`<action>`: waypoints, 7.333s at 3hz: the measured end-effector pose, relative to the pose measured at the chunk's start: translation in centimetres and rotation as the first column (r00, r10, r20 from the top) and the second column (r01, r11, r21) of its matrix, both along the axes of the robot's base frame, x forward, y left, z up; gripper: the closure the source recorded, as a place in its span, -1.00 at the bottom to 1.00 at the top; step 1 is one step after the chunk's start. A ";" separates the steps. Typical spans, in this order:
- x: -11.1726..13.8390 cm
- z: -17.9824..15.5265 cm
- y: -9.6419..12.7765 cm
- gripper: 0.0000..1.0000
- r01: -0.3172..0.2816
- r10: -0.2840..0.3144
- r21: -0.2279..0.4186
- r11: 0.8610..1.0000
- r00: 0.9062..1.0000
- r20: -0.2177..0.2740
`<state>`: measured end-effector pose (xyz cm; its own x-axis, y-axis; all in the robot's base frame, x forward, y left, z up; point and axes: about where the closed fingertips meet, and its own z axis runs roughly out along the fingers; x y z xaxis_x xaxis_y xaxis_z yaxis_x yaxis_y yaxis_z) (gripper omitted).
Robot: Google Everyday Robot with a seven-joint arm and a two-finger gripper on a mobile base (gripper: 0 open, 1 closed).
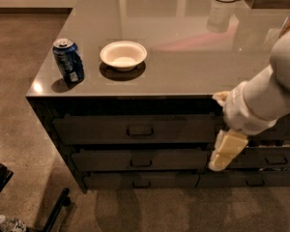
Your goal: Open top drawer
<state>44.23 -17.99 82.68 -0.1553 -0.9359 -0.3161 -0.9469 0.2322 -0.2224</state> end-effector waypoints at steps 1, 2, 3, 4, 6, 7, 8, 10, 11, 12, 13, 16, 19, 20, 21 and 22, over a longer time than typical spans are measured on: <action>0.9 -5.0 1.3 -1.00 -0.002 0.002 0.045 0.999 1.000 0.002; 2.7 -9.1 2.7 -1.00 0.004 -0.006 0.089 0.996 1.000 0.019; 2.7 -9.1 2.7 -1.00 0.004 -0.006 0.089 0.996 1.000 0.019; 2.9 -9.3 2.7 -1.00 0.000 -0.003 0.078 0.997 0.999 0.036; 6.3 -10.6 3.7 -1.00 -0.034 0.026 0.077 0.996 0.994 0.103; 8.3 -11.6 4.6 -1.00 -0.060 0.053 0.069 0.996 0.994 0.099; 9.9 -12.9 5.4 -1.00 -0.087 0.082 0.056 0.995 0.993 0.091; 12.0 -16.3 6.3 -1.00 -0.107 0.103 0.059 0.992 0.992 0.070; 13.3 -19.1 7.0 -1.00 -0.119 0.117 0.071 0.990 0.992 0.037; 13.3 -19.1 7.0 -1.00 -0.119 0.117 0.071 0.990 0.992 0.037; 12.9 -19.2 7.0 -1.00 -0.125 0.126 0.054 0.991 0.992 -0.013; 10.9 -19.7 6.4 -1.00 -0.116 0.120 0.032 0.993 0.984 -0.131; 6.6 -18.6 6.4 -1.00 -0.110 0.119 0.059 0.992 0.973 -0.200; 4.0 -18.1 6.5 -1.00 -0.094 0.121 0.125 0.988 0.965 -0.232; 1.7 -17.3 6.7 -1.00 -0.073 0.120 0.188 0.979 0.960 -0.252; -0.6 -16.9 6.9 -1.00 -0.051 0.117 0.225 0.973 0.950 -0.288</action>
Offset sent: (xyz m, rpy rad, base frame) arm 0.0428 0.0400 -0.1406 0.1354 -0.0152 -0.0115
